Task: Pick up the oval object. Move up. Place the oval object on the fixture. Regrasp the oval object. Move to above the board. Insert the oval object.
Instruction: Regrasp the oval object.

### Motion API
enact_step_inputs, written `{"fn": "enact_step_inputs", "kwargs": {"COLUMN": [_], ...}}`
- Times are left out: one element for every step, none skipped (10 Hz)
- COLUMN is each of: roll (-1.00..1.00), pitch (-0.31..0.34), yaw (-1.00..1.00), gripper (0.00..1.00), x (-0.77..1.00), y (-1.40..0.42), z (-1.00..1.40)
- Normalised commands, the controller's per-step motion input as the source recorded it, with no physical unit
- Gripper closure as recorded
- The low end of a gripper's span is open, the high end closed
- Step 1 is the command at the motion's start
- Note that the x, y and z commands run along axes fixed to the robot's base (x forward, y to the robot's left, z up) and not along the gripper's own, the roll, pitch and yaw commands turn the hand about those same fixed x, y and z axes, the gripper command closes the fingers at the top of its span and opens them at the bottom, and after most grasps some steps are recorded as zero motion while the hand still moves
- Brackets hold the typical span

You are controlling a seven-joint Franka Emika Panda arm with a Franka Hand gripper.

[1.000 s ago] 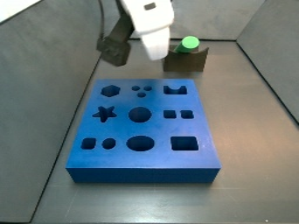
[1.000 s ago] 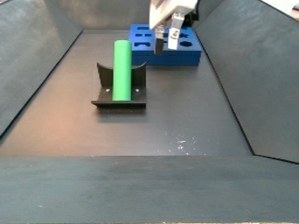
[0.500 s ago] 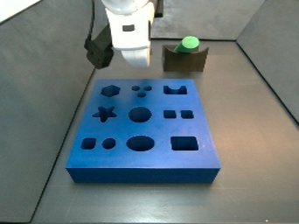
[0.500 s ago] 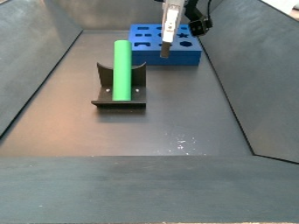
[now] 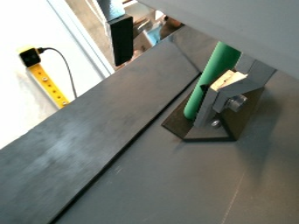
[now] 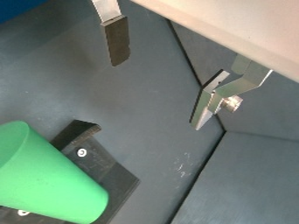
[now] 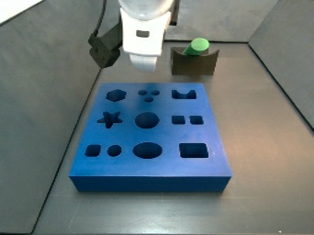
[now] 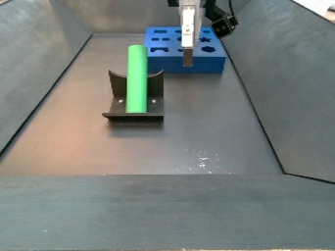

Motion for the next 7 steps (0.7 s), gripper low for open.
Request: {"fn": "enact_step_inputs", "kwargs": {"roll": [0.12,0.09,0.07,0.07,0.07,0.02,0.03], "pitch": [0.188,0.059,-0.023,-0.085,-0.127,-0.091,-0.089], "yaw": [0.49,0.44,0.39,0.34,0.25,0.13,0.09], "gripper": [0.0,0.0,0.0,0.0,0.0,0.0,0.0], "x": [0.06,0.06,0.06,0.04,0.04,1.0,1.0], "y": [-0.04,-0.04,-0.04,-0.04,-0.04,-0.02,-0.02], "z": [-0.01,0.0,0.0,-0.01,-0.01,0.0,0.0]}}
